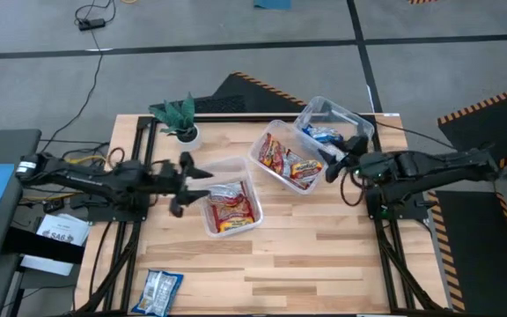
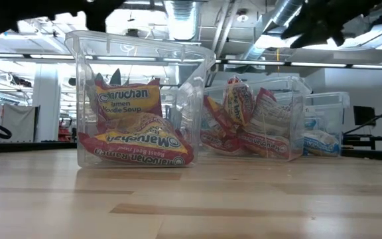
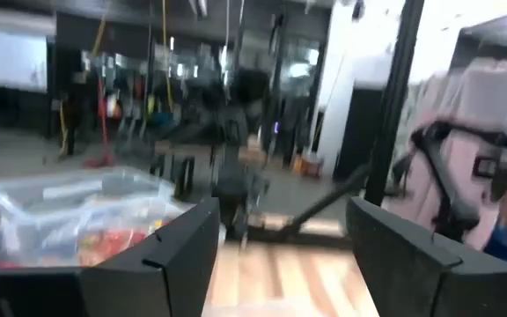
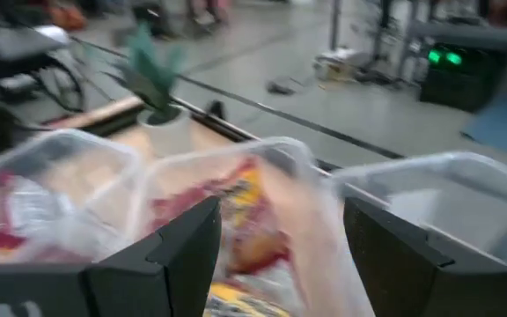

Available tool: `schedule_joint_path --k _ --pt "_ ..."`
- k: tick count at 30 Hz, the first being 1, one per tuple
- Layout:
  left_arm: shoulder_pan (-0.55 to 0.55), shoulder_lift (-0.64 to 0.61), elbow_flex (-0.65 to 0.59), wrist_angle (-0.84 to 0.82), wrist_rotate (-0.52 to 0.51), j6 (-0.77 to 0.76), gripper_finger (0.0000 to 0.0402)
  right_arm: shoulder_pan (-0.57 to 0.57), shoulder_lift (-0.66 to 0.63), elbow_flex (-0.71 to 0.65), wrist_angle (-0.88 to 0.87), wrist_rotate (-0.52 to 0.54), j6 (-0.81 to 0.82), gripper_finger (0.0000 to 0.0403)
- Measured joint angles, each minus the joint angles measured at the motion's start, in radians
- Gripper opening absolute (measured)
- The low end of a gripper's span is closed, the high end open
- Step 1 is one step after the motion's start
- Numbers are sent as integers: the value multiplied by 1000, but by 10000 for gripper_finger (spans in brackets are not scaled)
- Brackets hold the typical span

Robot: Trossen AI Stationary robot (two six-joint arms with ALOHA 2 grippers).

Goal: Sort Maruchan noodles
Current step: Put the blue noodle pack into the top bin

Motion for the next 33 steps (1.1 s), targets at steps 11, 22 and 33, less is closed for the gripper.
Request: schedule_joint_path --k 11,22,33 --pt "-13 -164 -61 19 -9 1 233 108 173 -213 686 -101 -259 262" --pt "-13 -162 -63 -70 -5 8 233 118 238 -213 798 -286 -356 262" --pt "-13 -162 -63 -70 57 22 233 118 238 -213 820 -286 -359 262"
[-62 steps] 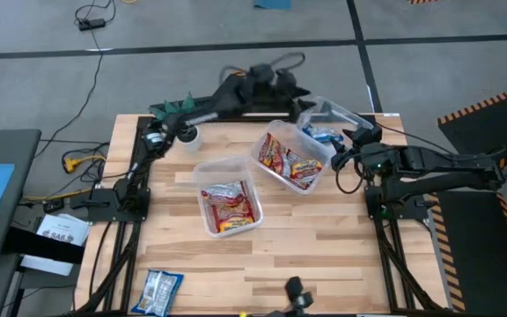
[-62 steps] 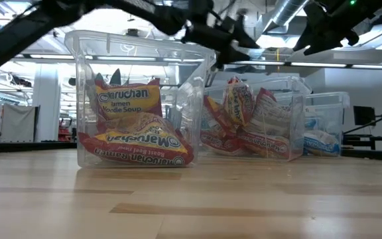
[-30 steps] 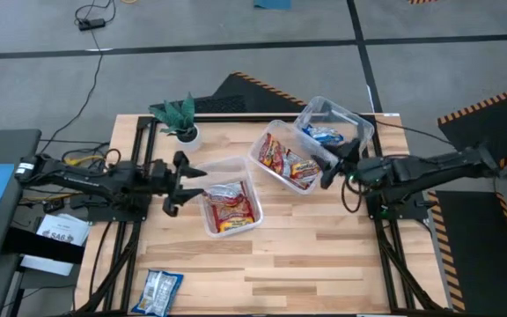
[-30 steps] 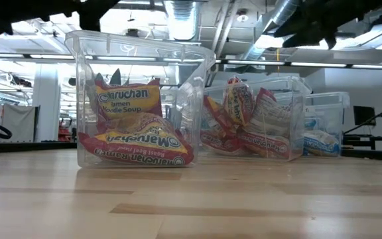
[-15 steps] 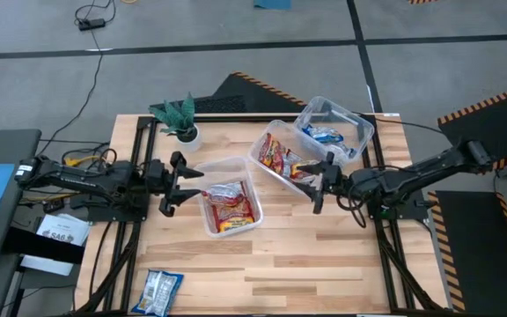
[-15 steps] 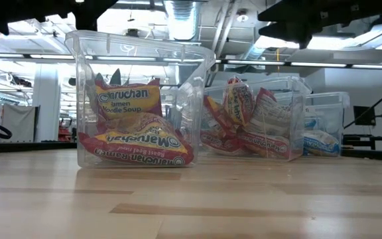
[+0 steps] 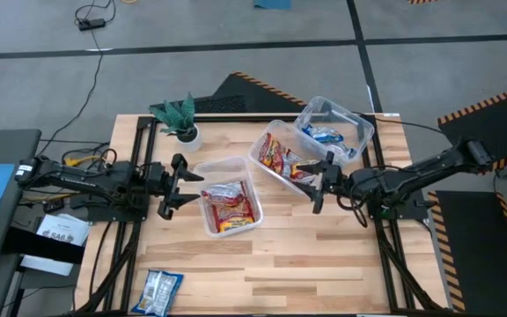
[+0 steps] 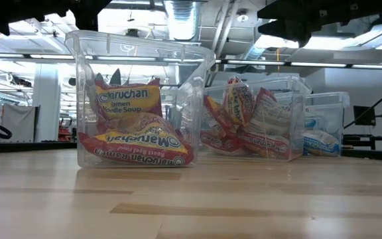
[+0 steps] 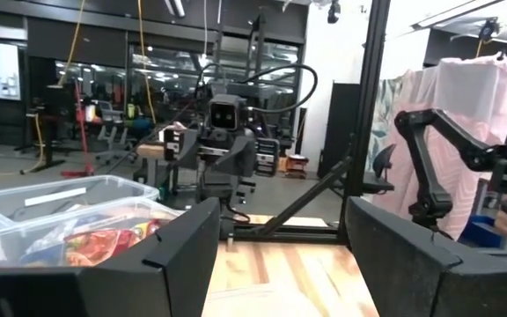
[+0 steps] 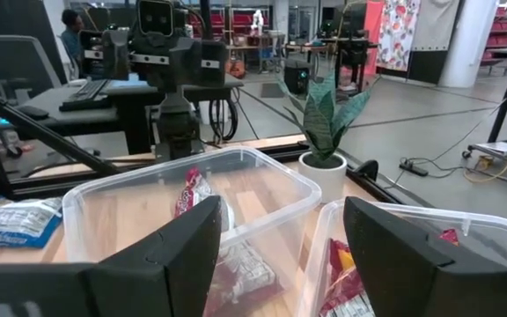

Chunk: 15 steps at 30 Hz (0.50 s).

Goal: Sort Maruchan noodles
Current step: Put the blue noodle pack into the top bin

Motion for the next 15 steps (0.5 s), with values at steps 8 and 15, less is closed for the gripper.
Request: schedule_joint_path --k 8,15 --pt "0 0 0 -1 0 23 233 0 0 0 -7 1 -43 262" --pt "0 0 0 -23 0 49 233 0 0 0 -7 10 -52 262"
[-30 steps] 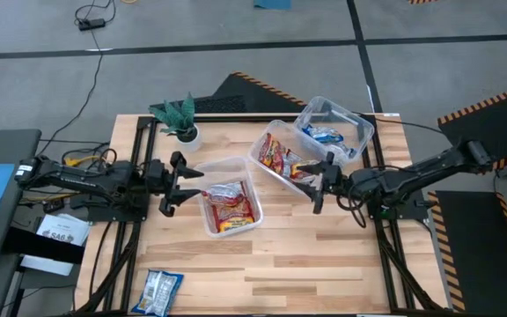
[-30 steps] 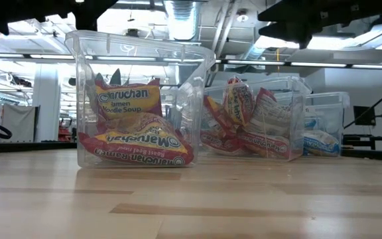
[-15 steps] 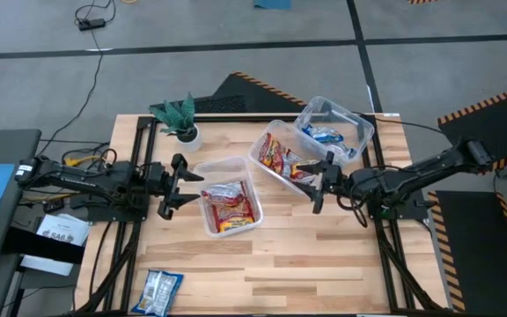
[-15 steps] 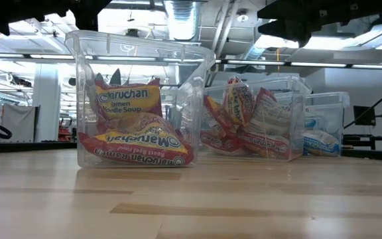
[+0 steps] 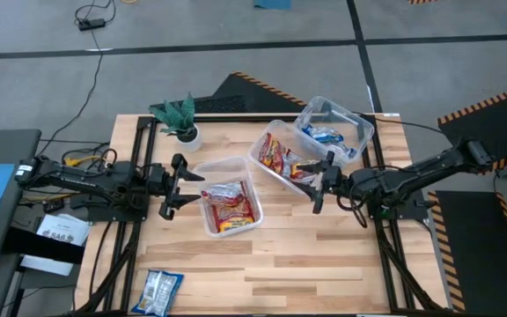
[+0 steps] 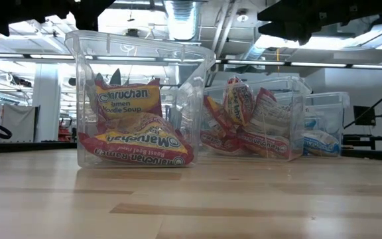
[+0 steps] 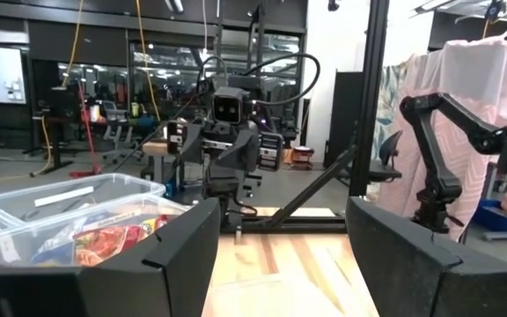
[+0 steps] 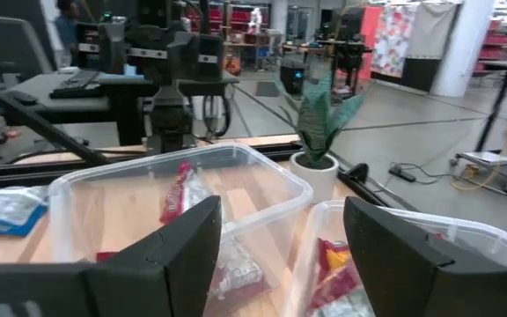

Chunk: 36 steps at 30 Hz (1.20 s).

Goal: Sort Maruchan noodles
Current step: Put the blue noodle pack into the top bin

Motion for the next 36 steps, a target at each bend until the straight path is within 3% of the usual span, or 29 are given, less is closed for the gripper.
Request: schedule_joint_path --k 6,36 --pt "0 0 0 -13 0 8 233 0 0 0 0 69 1 262" --pt "0 0 0 -14 7 -41 233 -41 0 0 -22 69 9 262"
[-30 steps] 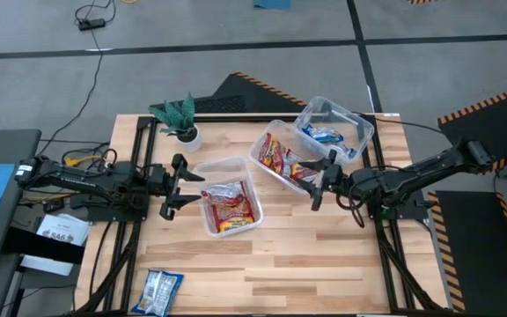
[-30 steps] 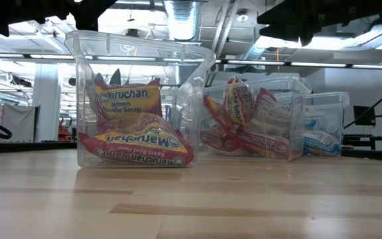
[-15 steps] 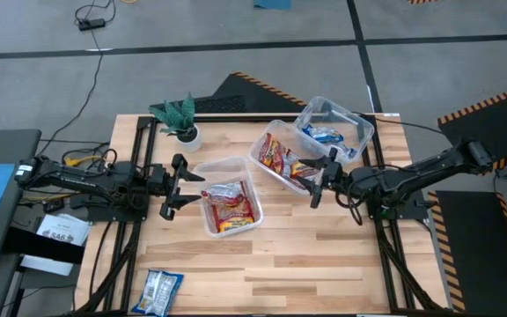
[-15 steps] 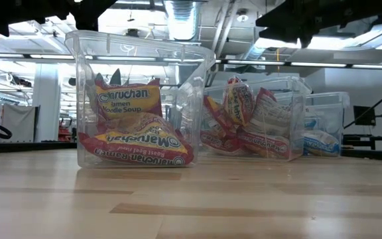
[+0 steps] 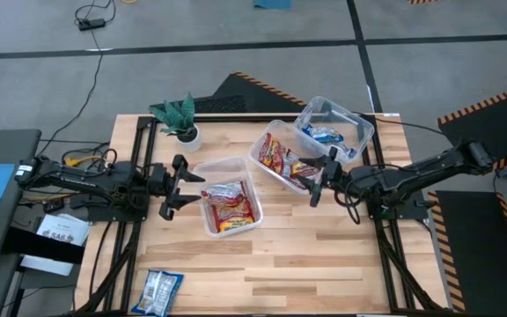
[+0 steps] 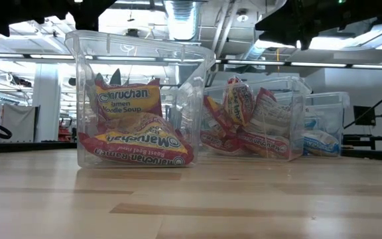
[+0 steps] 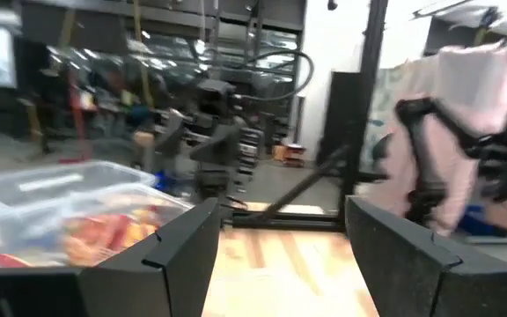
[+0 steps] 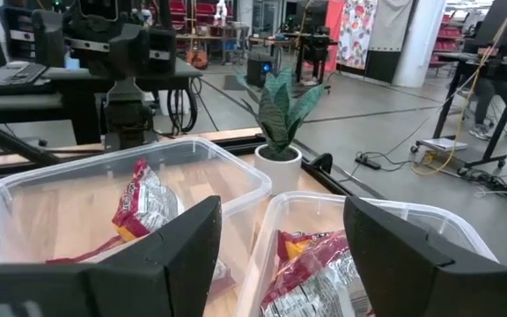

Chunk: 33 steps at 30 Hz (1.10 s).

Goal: Sort Maruchan noodles
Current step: Put the blue noodle pack into the top bin

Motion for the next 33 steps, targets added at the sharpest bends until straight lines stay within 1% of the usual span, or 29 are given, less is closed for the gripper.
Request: schedule_joint_path --k 2,4,6,7,9,12,14,16,18,21,24,26,27,29,33 --pt "0 1 12 -19 49 -68 233 -5 0 0 0 0 13 262" --pt "0 0 51 -76 140 -145 233 -5 0 0 0 0 26 262" --pt "-10 0 108 -184 233 -211 233 -5 0 0 0 0 29 262" --pt "-22 3 144 -257 263 -244 233 -5 0 0 0 0 29 262" --pt "-66 23 223 -415 287 -317 233 -5 0 0 0 0 29 262" --pt "-174 83 331 -659 268 -445 233 -5 0 0 -1 -1 29 262" --pt "-273 149 389 -781 229 -549 233 -5 0 0 -6 -1 29 262" --pt "-378 229 431 -870 194 -689 233 -5 0 0 -11 -1 29 262" --pt "-484 320 467 -918 175 -846 233 -5 0 0 -22 -1 29 262" --pt "-630 458 493 -938 163 -1091 233 -5 0 0 -39 -1 30 262" --pt "-746 589 514 -936 141 -1352 233 -5 0 0 -58 -2 30 262" --pt "-806 671 528 -937 147 -1486 233 -4 0 0 -61 -2 30 262" --pt "-830 706 535 -939 148 -1523 233 -4 0 0 -61 -2 30 262" --pt "-864 769 553 -946 146 -1547 233 -4 0 0 -61 -3 30 262" --pt "-888 837 598 -1027 78 -1486 233 -13 0 0 -60 -3 22 262"
